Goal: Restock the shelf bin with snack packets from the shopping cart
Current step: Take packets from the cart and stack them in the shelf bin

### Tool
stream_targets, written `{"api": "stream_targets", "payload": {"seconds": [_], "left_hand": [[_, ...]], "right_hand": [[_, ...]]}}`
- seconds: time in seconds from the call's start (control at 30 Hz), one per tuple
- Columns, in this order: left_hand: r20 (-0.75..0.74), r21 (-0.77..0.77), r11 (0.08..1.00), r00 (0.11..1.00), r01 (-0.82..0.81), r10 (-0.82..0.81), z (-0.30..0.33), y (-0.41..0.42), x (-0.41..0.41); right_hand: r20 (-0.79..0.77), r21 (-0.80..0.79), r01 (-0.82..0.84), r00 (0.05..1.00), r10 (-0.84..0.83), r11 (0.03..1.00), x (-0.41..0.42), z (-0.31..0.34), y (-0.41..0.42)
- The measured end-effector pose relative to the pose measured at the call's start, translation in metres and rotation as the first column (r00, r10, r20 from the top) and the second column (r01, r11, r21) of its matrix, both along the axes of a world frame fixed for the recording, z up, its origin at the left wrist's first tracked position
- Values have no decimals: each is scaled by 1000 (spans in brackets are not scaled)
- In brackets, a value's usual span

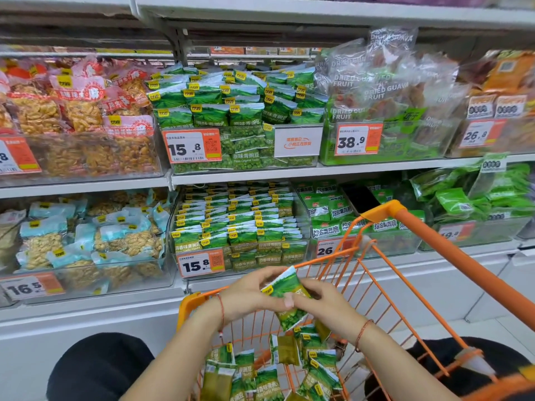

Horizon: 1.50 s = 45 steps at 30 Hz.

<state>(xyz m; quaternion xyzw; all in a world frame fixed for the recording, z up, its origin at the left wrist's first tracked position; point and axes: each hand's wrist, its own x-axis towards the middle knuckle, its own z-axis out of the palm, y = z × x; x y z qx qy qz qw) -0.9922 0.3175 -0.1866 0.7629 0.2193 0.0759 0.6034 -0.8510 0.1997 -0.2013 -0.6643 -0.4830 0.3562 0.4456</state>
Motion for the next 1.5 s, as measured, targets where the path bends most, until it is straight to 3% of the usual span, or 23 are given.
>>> {"api": "stream_targets", "payload": {"seconds": [0.13, 0.37, 0.5, 0.77, 0.87, 0.93, 1.0, 1.07, 1.13, 1.23, 1.37, 1.43, 1.5], "left_hand": [[-93, 22, 997, 993, 74, -72, 15, 10, 9], [-102, -178, 977, 986, 115, -134, 22, 13, 14], [-84, -213, 971, 988, 111, -132, 22, 13, 15], [-75, -26, 998, 995, -64, 62, 22, 23, 33], [-46, 124, 971, 977, -202, 209, 30, 39, 45], [-6, 205, 938, 958, -279, 287, 38, 52, 55], [48, 255, 908, 942, -333, 331, 47, 64, 68], [38, 329, 871, 927, -365, 374, 55, 77, 87], [25, 381, 842, 915, -381, 403, 57, 90, 108], [15, 396, 807, 882, -437, 471, 50, 113, 141], [-6, 452, 753, 842, -479, 539, 39, 142, 175], [-86, 555, 734, 851, -391, 518, 36, 152, 182], [-218, 706, 678, 850, -202, 480, 35, 156, 186]], "right_hand": [[3, -67, -73, 997, 73, 995, 10, 21, 3], [50, -109, -29, 998, 35, 994, 22, 36, 15], [68, -137, -59, 995, 69, 989, 25, 43, 18], [-63, -105, -38, 998, 31, 994, 39, 39, 39], [-84, -16, 124, 989, -125, 992, 46, 46, 52], [54, 152, 364, 926, -375, 919, 56, 44, 66], [364, 266, 475, 756, -544, 839, 68, 34, 82], [648, 184, 454, 610, -455, 872, 77, 17, 96], [798, 39, 412, 536, -277, 910, 83, 0, 105], [872, 10, 352, 455, -180, 936, 85, -18, 108], [850, 209, 353, 396, -348, 912, 89, -39, 112], [827, 252, 374, 397, -399, 893, 89, -45, 116], [818, 277, 380, 389, -424, 882, 88, -48, 117]]}}
